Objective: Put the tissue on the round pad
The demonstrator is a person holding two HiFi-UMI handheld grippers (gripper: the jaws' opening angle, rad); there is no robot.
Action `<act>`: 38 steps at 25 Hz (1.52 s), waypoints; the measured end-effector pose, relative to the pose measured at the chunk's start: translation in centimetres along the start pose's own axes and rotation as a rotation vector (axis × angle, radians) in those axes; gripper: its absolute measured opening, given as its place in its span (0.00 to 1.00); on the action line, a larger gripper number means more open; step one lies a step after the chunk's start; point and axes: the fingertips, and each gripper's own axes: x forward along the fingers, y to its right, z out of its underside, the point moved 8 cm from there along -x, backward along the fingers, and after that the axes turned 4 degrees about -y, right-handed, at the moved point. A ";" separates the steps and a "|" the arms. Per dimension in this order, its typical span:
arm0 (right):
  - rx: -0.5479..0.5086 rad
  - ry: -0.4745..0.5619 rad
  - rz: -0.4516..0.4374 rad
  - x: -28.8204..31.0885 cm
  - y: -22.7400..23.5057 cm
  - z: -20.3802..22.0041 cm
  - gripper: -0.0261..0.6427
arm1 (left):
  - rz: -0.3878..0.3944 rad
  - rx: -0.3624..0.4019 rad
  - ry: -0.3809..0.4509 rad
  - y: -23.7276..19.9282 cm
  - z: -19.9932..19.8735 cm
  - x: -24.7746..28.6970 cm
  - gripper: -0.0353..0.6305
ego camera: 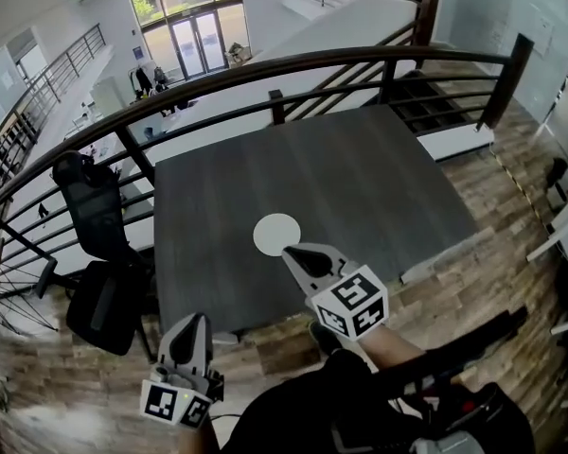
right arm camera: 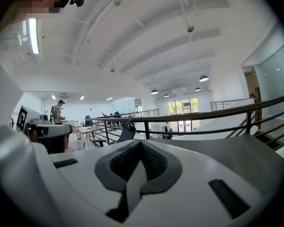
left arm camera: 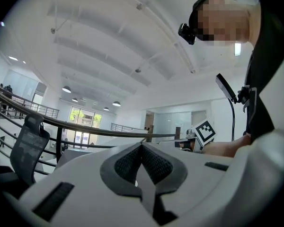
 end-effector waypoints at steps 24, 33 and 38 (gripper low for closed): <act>0.002 0.087 0.003 -13.6 -1.1 -2.2 0.04 | 0.080 0.040 0.037 9.9 -1.7 0.8 0.06; -0.016 0.084 0.007 -15.9 2.3 -1.4 0.04 | 0.072 0.035 0.030 12.7 -1.4 3.6 0.06; -0.014 0.095 0.002 -16.2 3.6 -1.0 0.04 | 0.068 0.030 0.016 13.5 -0.7 4.5 0.06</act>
